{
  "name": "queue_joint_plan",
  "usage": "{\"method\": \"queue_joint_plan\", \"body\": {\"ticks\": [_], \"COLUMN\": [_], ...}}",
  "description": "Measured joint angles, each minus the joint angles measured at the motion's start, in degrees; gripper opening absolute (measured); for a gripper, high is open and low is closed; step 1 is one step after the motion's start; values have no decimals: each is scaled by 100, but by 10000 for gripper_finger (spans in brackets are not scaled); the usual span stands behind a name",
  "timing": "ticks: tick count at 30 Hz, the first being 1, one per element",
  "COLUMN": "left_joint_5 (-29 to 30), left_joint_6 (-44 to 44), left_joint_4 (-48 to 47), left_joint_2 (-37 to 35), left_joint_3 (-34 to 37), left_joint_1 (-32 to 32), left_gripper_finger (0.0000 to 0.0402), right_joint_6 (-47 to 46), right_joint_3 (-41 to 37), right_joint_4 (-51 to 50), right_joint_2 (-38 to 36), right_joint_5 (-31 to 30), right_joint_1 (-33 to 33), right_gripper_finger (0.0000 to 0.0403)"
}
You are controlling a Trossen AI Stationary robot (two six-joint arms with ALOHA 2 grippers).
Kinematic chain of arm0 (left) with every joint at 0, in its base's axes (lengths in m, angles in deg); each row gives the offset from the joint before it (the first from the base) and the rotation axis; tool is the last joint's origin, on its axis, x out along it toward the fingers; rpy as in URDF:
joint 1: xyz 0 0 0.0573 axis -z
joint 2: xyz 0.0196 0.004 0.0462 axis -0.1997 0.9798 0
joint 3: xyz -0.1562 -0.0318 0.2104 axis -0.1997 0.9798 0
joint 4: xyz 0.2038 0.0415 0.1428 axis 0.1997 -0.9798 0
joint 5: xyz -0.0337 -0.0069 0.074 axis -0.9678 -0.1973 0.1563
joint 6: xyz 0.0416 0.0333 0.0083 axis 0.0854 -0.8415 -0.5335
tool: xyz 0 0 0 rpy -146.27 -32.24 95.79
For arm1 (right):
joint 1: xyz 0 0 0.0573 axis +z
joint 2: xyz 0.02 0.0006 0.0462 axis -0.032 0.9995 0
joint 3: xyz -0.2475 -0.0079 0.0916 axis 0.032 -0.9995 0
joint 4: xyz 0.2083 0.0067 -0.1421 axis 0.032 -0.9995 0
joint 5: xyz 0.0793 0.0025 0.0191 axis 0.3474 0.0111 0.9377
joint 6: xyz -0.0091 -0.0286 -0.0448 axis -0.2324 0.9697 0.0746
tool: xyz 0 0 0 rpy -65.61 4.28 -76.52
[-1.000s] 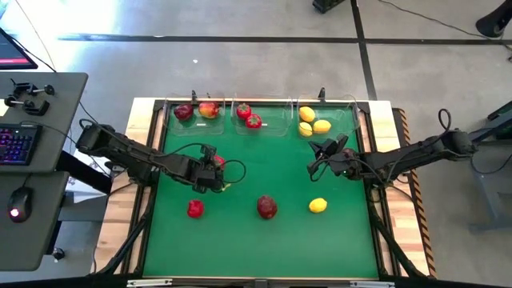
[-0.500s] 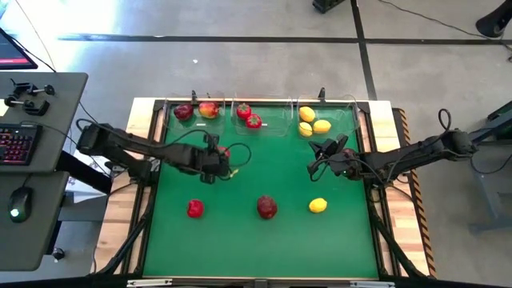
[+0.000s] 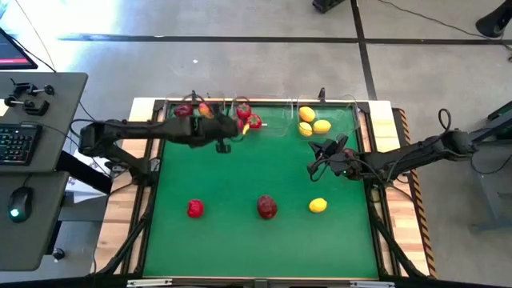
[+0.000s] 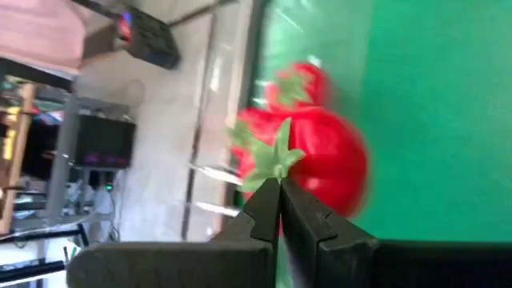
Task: Sort produce into baskets
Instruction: Put the top tomato into the middle transparent bin
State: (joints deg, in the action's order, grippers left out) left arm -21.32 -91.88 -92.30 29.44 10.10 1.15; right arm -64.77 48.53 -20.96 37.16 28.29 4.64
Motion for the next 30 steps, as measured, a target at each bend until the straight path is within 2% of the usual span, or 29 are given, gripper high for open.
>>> {"method": "queue_joint_plan", "body": {"ticks": [8,17,22,30], "left_joint_5": [-322,-1033,-1632,-1711], "left_joint_6": [-1148,-1593,-1602,-1969], "left_joint_4": [1049,1196,1309,1822], "left_joint_2": [236,1524,2099,2871], "left_joint_3": [-448,-1453,-1993,-2238], "left_joint_1": [-740,-1233,-1405,-1602], "left_gripper_finger": [0,0,0,0], "right_joint_6": [3,3,6,3], "right_joint_3": [0,0,0,0], "right_joint_4": [2,25,15,-5], "right_joint_2": [0,0,0,0], "right_joint_5": [-2,-2,-2,0], "right_joint_1": [0,0,0,0], "right_gripper_finger": [0,0,0,0]}}
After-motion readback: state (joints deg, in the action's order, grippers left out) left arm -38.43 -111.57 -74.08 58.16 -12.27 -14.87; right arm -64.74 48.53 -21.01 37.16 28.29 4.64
